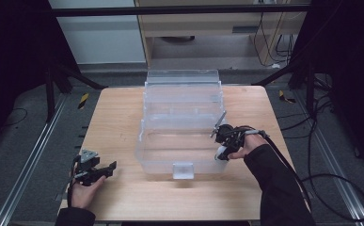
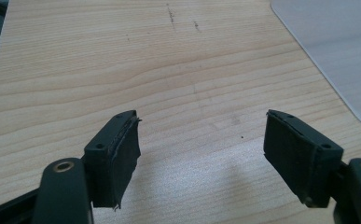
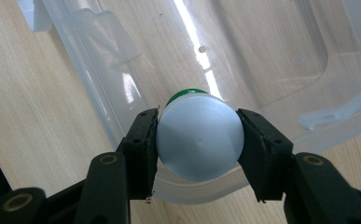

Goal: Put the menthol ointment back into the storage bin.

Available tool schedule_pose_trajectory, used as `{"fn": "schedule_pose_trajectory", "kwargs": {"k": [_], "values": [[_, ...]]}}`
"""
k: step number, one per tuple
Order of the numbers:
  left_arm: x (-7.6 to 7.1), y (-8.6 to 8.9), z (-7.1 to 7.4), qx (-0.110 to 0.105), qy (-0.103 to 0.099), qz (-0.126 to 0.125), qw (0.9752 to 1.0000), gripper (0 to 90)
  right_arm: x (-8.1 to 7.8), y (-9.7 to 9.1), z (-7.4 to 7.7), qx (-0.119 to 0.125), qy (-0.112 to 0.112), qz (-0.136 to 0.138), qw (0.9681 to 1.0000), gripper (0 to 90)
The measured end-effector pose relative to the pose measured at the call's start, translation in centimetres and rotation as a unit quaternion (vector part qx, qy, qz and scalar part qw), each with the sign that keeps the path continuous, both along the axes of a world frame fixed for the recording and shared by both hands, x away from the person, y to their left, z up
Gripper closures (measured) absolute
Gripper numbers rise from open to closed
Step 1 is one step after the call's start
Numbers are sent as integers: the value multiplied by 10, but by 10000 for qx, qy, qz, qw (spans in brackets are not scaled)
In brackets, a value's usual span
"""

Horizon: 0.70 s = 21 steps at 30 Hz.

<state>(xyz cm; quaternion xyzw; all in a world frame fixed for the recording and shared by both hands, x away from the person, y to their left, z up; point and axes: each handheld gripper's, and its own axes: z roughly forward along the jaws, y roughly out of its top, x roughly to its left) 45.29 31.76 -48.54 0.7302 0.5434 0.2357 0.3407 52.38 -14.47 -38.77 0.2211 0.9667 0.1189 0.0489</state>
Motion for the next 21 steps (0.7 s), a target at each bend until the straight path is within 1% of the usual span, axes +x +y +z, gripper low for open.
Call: {"fn": "schedule_pose_trajectory", "kwargs": {"k": [4,9,14,21], "values": [[0,0,0,-27,-19,17,10000,264,0,1,-3,-19,-2,11,10000,504],[0,0,0,-4,-1,5,10000,264,0,2,-5,-48,-37,21,10000,503],[0,0,0,-7,0,10,10000,264,1,3,-7,-82,-25,15,10000,502],[0,0,0,-8,1,5,10000,264,2,4,-11,-60,14,26,10000,502]]}}
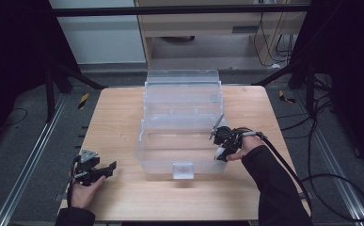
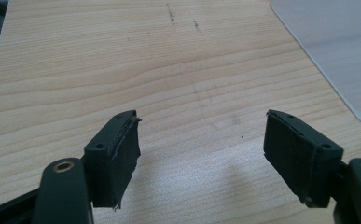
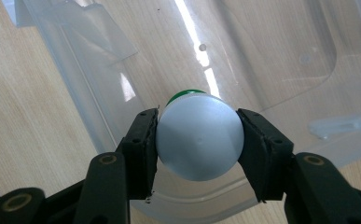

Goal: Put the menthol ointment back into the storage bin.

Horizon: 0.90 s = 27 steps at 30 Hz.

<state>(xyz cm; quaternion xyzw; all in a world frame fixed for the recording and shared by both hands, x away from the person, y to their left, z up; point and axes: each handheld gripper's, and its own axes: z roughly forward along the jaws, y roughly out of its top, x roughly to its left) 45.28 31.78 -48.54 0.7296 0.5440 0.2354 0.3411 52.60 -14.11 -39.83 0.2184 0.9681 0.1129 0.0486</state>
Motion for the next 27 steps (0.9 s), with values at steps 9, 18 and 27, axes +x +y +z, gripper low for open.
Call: {"fn": "schedule_pose_trajectory", "kwargs": {"k": [9,18,27], "values": [[0,0,0,11,9,-6,10000,263,1,0,-3,-4,-23,34,10000,501],[0,0,0,9,4,1,10000,261,1,1,-4,-21,16,-5,10000,498],[0,0,0,22,17,-13,10000,261,1,0,-2,16,13,-1,10000,491]]}}
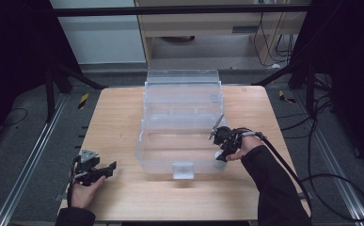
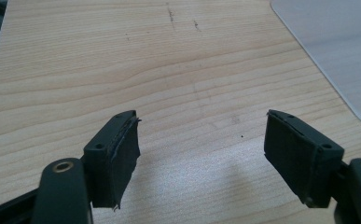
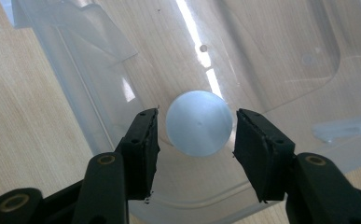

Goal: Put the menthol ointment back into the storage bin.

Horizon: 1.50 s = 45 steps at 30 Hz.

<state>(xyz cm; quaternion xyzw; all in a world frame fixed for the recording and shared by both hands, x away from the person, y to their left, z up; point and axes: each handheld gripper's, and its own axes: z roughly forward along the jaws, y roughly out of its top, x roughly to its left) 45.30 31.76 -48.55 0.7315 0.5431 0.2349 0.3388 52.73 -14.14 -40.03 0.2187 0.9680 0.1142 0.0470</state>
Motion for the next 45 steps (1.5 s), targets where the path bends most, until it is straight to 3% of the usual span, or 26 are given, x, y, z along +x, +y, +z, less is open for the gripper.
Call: {"fn": "schedule_pose_trajectory", "kwargs": {"k": [4,9,13,16,17,18,19,20,21,22,25,26,27,28,29,30,32,33,34,35,37,38,39,41,42,45], "values": [[0,0,0,-14,-5,12,10000,261,-1,-2,4,97,-80,-21,9999,461],[0,0,0,-39,-22,28,10000,260,-4,-8,13,398,-317,-183,9985,367],[-1,0,1,-44,-22,18,10000,259,-12,-17,27,737,-678,-403,9942,292],[-1,0,1,-52,-26,25,10000,259,-20,-28,36,1040,-1039,-522,9878,251],[-1,1,1,-50,-20,22,10000,259,-20,-28,36,1040,-1039,-522,9878,251],[-1,1,1,-52,-22,28,10000,260,-25,-36,40,1265,-1208,-650,9824,223],[-1,1,1,-67,-22,32,10000,261,-28,-40,41,1359,-1266,-719,9800,210],[-1,1,1,-82,-17,26,10000,264,-32,-45,42,1522,-1368,-847,9752,204],[-1,1,1,-82,-17,26,10000,274,-32,-45,42,1522,-1368,-847,9752,204],[-1,1,1,-122,-37,24,9999,286,-37,-56,43,1740,-1529,-1081,9668,188],[-2,1,2,-144,-26,-1,9999,316,-46,-70,39,2029,-1728,-1421,9533,187],[-2,1,2,-179,-5,-5,9998,325,-49,-76,36,2159,-1778,-1571,9471,183],[-2,1,2,-179,-5,-5,9998,336,-49,-76,36,2159,-1778,-1571,9471,183],[-2,1,2,-178,16,-8,9998,346,-55,-86,27,2265,-1875,-1739,9398,180],[-2,1,2,-178,16,-8,9998,354,-55,-86,27,2265,-1875,-1739,9398,180],[-2,1,2,-179,20,-3,9998,361,-60,-93,18,2333,-1927,-1911,9338,181],[-2,1,3,-173,9,3,9999,366,-64,-102,6,2444,-1961,-2078,9266,183],[-2,1,3,-173,9,3,9999,367,-64,-102,6,2444,-1961,-2078,9266,183],[-3,1,3,-177,4,6,9998,366,-68,-111,-8,2542,-1936,-2252,9204,184],[-3,1,3,-177,4,6,9998,366,-68,-111,-8,2542,-1936,-2252,9204,184],[-3,1,3,-165,8,10,9999,365,-70,-118,-19,2593,-1902,-2395,9161,176],[-2,0,2,-171,3,24,9999,359,-73,-125,-30,2640,-1903,-2537,9109,169],[-2,0,2,-163,-4,27,9999,354,-73,-129,-34,2663,-1938,-2591,9080,170],[-2,1,2,-148,-4,31,9999,338,-74,-131,-38,2655,-1896,-2643,9076,167],[-2,1,2,-127,-13,45,9999,328,-75,-136,-46,2637,-1996,-2709,9040,162],[-2,2,1,-115,-35,74,9999,292,-76,-140,-53,2648,-2007,-2781,9013,159]]}}
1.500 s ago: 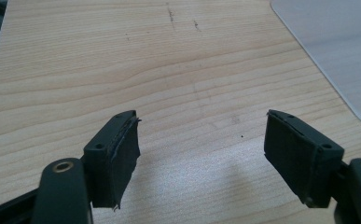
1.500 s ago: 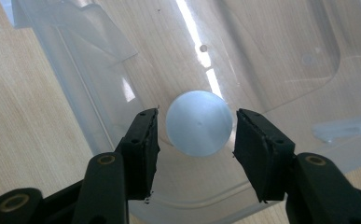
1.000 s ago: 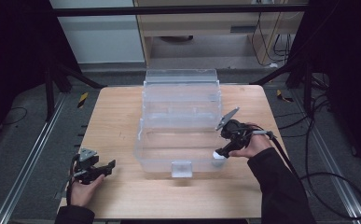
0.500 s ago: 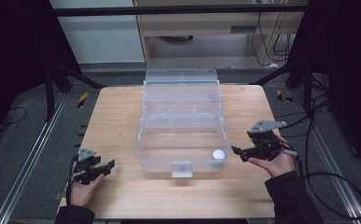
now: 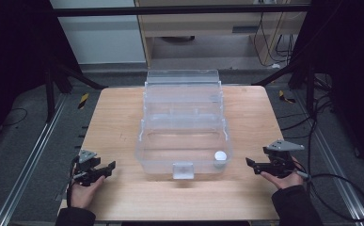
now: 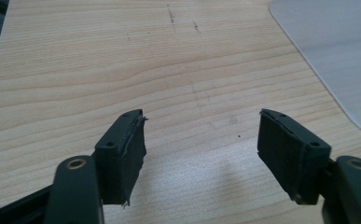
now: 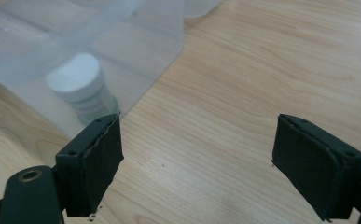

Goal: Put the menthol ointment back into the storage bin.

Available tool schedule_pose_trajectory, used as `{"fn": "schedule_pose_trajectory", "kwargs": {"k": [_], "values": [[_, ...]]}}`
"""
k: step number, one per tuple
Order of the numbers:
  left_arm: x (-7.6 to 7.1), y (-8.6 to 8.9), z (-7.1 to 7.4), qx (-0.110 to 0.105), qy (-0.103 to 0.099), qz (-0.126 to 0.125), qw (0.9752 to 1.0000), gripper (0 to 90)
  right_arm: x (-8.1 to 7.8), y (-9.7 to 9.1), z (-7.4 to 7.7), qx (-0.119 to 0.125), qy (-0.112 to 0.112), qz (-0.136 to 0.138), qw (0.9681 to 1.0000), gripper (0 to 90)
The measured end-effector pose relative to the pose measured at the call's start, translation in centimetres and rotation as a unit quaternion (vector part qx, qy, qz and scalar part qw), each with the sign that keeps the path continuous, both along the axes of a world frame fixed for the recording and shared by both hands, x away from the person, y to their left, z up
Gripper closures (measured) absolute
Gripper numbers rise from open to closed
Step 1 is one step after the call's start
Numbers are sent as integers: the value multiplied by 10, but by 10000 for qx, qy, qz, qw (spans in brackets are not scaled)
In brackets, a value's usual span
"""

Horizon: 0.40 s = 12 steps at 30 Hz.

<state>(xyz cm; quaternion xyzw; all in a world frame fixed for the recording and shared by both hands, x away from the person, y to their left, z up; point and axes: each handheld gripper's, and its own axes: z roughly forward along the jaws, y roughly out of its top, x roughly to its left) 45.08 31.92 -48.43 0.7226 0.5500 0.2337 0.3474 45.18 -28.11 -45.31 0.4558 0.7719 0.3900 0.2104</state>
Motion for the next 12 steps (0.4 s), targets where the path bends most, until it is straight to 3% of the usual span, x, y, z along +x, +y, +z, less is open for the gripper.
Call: {"fn": "schedule_pose_trajectory", "kwargs": {"k": [3,12], "values": [[1,2,-1,41,1,48,10000,266,0,-6,-14,-4,42,-230,9997,144],[3,7,-4,33,-33,202,9998,213,2,-19,-26,107,152,-623,9979,128]]}}
